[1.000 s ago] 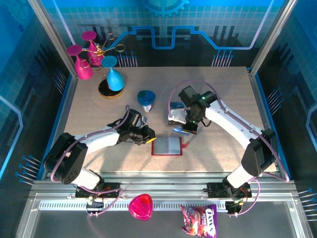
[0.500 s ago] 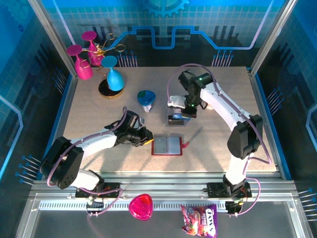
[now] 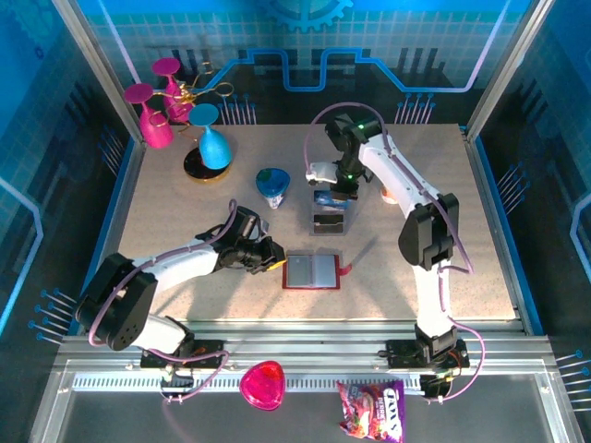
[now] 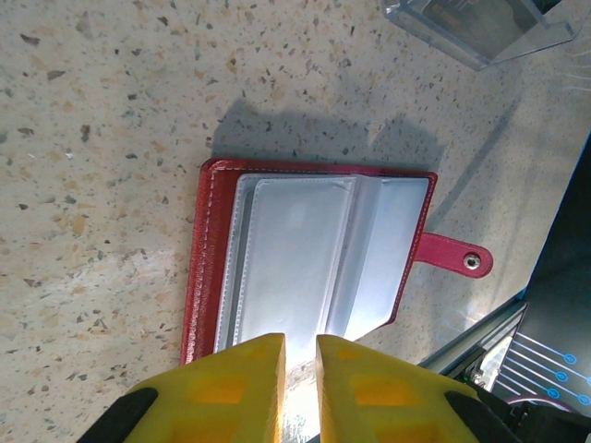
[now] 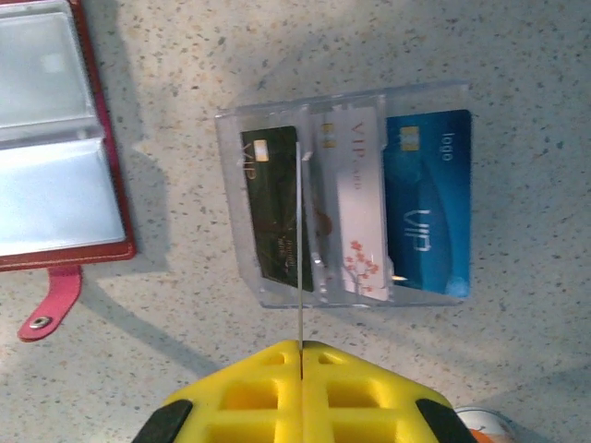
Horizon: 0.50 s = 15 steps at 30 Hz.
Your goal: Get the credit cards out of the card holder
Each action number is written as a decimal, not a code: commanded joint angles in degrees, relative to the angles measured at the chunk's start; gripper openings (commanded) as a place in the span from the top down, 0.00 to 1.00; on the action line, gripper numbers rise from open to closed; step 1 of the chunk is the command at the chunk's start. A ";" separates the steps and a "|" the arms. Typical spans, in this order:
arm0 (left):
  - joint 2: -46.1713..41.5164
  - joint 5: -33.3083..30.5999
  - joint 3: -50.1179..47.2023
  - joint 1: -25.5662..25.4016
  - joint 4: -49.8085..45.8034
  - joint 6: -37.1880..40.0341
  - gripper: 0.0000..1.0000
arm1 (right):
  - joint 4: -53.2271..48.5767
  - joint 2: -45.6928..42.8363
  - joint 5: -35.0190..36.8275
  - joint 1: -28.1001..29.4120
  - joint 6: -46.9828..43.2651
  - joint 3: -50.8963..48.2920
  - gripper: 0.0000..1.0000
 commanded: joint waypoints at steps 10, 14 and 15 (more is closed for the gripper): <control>4.33 0.99 2.68 0.37 -0.71 -0.98 0.84 | -8.13 10.07 0.46 -2.25 -4.08 16.29 1.00; 4.73 1.16 3.03 0.42 -0.64 -1.07 0.84 | -8.12 11.99 0.41 -2.26 -4.85 17.74 1.00; 4.82 1.21 3.13 0.35 -0.80 -1.07 0.84 | -8.20 12.62 0.44 -2.27 -4.98 18.31 1.00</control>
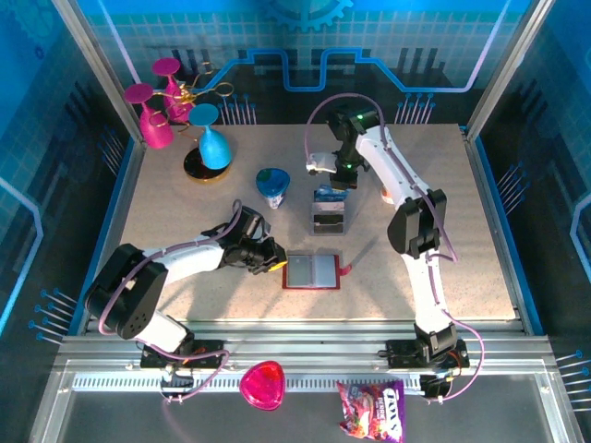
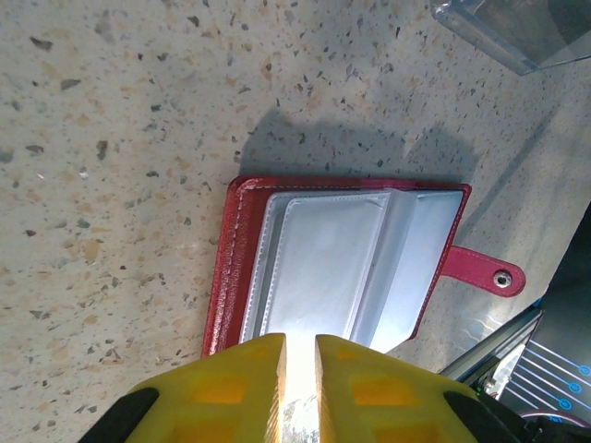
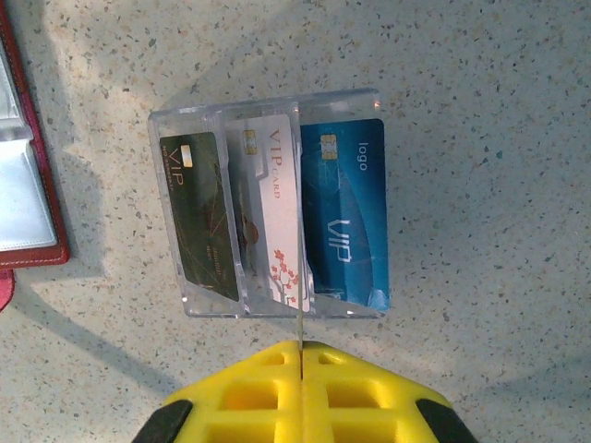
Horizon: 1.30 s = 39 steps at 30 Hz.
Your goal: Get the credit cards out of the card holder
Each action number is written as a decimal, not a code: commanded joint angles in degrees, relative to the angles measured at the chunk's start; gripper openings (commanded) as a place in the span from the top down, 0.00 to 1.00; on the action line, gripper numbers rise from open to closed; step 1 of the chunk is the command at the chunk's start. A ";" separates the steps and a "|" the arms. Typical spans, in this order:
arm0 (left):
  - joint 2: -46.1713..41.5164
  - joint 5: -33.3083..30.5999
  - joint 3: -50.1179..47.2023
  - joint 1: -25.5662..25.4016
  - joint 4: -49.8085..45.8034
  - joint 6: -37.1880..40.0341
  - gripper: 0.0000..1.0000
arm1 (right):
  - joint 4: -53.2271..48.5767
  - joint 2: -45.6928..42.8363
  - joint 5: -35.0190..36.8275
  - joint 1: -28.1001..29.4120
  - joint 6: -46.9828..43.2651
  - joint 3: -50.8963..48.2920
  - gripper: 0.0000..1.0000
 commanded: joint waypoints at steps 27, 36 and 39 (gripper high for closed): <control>0.63 0.53 1.43 0.44 -1.79 -1.20 0.84 | -0.80 7.71 1.93 -0.29 -4.97 6.52 1.00; 0.25 0.27 1.34 0.50 -2.09 -1.25 0.84 | -0.89 9.00 2.41 0.24 -5.10 6.57 1.00; 0.26 0.27 1.29 0.53 -2.16 -1.19 0.84 | -0.63 9.24 2.77 0.24 -4.77 6.59 1.00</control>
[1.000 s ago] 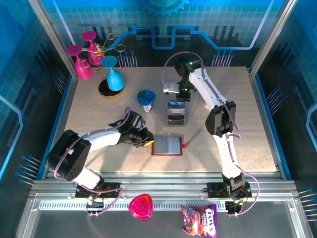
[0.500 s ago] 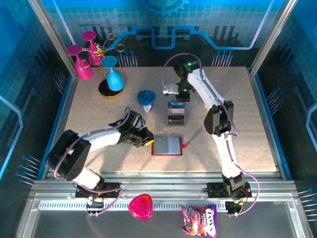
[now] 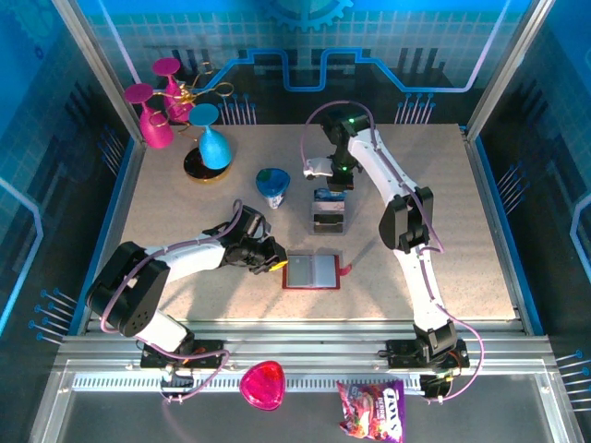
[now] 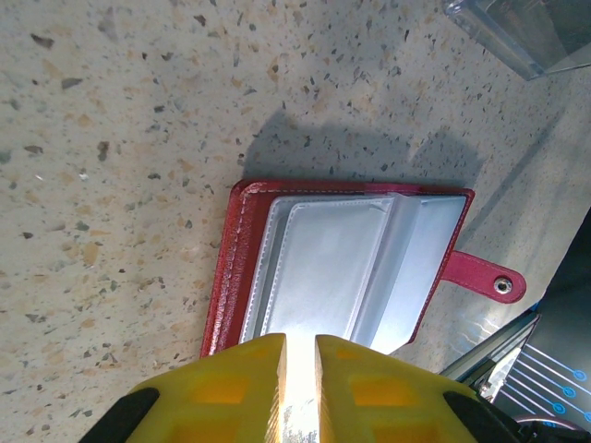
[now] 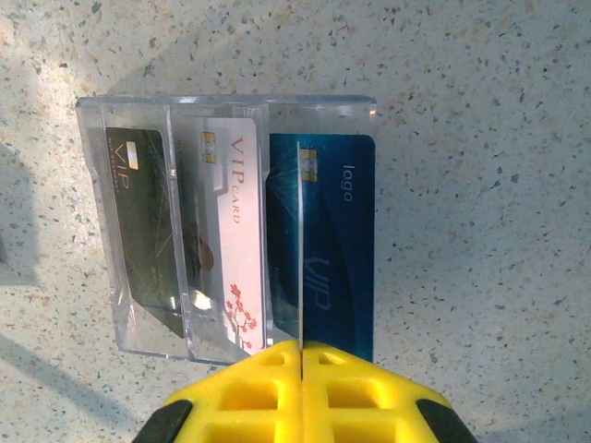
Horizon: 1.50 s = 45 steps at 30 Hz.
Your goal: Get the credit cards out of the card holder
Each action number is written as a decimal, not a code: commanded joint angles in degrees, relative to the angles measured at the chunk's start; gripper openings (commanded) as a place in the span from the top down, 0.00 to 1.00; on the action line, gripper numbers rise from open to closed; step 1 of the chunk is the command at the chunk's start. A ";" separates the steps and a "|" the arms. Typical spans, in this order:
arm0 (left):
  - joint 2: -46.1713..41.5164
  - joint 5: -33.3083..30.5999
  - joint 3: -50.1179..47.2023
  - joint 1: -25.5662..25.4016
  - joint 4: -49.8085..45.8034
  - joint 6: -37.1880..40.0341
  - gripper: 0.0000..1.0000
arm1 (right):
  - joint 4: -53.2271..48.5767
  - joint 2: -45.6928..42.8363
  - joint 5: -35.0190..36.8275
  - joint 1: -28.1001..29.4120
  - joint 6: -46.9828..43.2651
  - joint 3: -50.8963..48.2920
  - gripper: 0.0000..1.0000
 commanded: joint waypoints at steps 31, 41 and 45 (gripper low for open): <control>-1.86 -1.05 0.09 1.36 0.71 1.41 0.85 | 23.43 -18.98 0.01 1.93 21.33 -26.52 0.70; -1.22 -1.58 -0.40 1.41 3.31 1.34 0.85 | 35.22 -32.00 -0.69 4.76 35.71 -47.13 0.69; -0.46 -1.41 -0.43 1.44 4.45 1.05 0.85 | 38.49 -36.40 -0.37 6.04 42.08 -54.12 0.70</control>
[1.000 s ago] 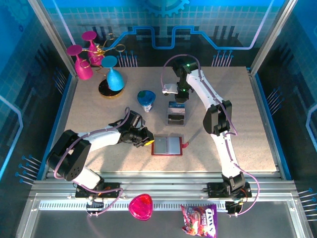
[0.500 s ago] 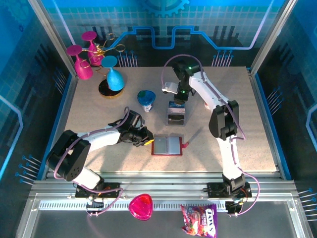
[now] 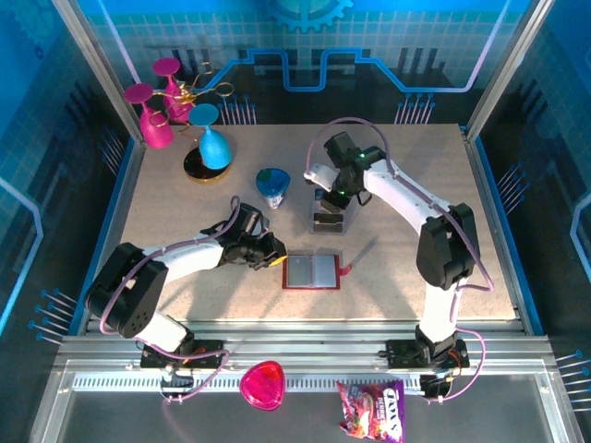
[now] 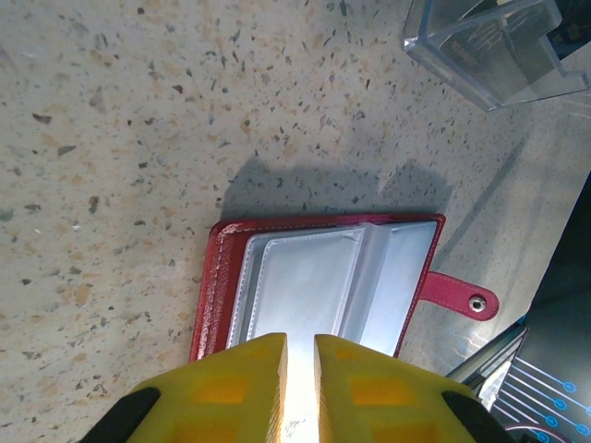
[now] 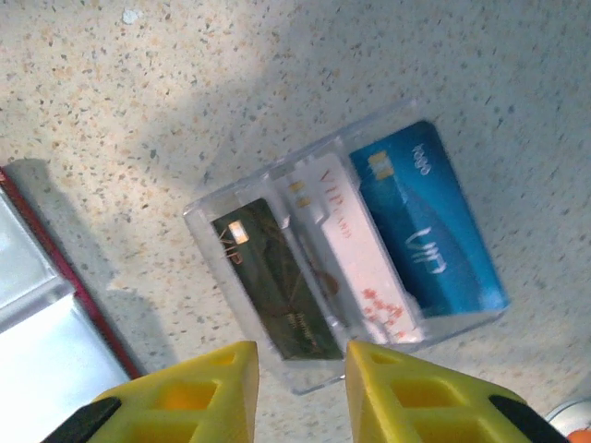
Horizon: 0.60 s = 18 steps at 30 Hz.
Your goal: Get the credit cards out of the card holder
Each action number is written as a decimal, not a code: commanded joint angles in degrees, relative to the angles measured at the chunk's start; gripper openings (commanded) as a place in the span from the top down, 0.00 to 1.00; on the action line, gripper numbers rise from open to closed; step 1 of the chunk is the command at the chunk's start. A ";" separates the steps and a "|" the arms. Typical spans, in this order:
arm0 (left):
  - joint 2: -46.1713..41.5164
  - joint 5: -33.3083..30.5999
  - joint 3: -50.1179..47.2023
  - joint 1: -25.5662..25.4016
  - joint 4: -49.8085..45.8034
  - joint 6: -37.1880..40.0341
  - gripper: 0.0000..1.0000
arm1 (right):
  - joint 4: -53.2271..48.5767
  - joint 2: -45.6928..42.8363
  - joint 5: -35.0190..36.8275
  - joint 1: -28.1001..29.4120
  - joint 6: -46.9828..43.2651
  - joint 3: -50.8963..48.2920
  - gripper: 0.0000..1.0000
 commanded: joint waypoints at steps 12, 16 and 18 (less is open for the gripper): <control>2.38 0.90 -0.12 0.48 3.46 0.62 0.85 | 17.46 -14.14 -5.19 6.86 35.68 -19.89 0.77; 2.64 1.41 -0.56 0.49 4.01 0.51 0.85 | 20.26 -15.17 -7.25 9.89 43.04 -23.14 0.79; 2.74 1.53 -0.83 0.51 4.25 0.37 0.85 | 20.17 -15.35 -6.83 11.23 46.24 -23.68 0.80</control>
